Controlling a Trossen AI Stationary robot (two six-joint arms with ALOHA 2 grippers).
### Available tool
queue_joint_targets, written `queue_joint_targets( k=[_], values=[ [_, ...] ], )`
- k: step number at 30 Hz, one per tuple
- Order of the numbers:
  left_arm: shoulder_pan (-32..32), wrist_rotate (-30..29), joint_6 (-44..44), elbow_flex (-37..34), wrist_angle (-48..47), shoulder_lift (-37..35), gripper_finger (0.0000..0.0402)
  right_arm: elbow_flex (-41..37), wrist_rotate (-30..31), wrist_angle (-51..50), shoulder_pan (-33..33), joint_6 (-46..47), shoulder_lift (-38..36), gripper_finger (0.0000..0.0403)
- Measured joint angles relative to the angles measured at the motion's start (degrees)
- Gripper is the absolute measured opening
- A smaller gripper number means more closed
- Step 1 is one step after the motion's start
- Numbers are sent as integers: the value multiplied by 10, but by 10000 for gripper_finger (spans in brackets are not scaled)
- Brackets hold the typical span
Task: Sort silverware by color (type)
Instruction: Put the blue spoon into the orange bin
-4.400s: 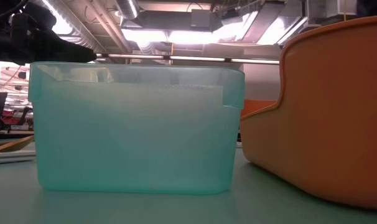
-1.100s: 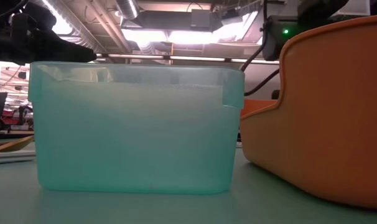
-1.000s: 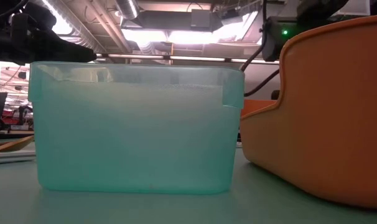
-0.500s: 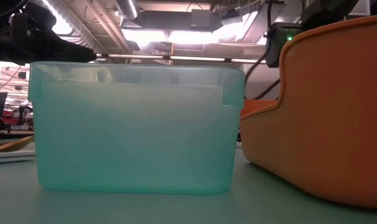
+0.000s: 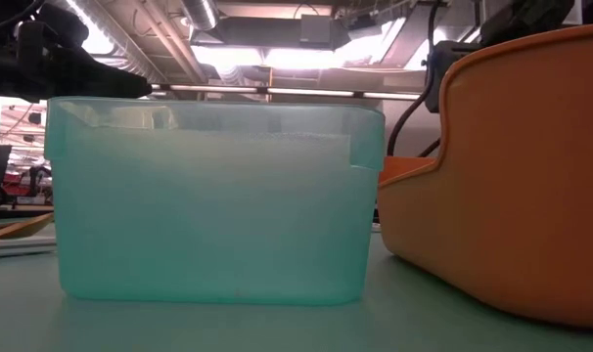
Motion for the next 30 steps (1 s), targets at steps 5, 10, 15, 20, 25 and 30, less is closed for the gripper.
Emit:
queue_joint_targets(
  k=[5, 10, 15, 20, 25, 30],
  values=[
    [0, 0, 0, 0, 0, 0, 110, 0, 0, 0, 0, 0, 0, 51],
    [0, 0, 0, 0, 0, 0, 110, 0, 3, 1, 0, 0, 1, 13],
    [0, 0, 0, 0, 0, 0, 110, 0, 4, 1, 0, 0, 1, 5],
    [0, 0, 0, 0, 0, 0, 110, 10, 4, -6, 0, 0, 3, 6],
    [0, 0, 0, 0, 0, 0, 110, 33, 29, -15, -1, 0, 3, 3],
    [0, 0, 0, 0, 0, 0, 110, 64, 44, -47, -1, 0, 3, 1]
  ],
)
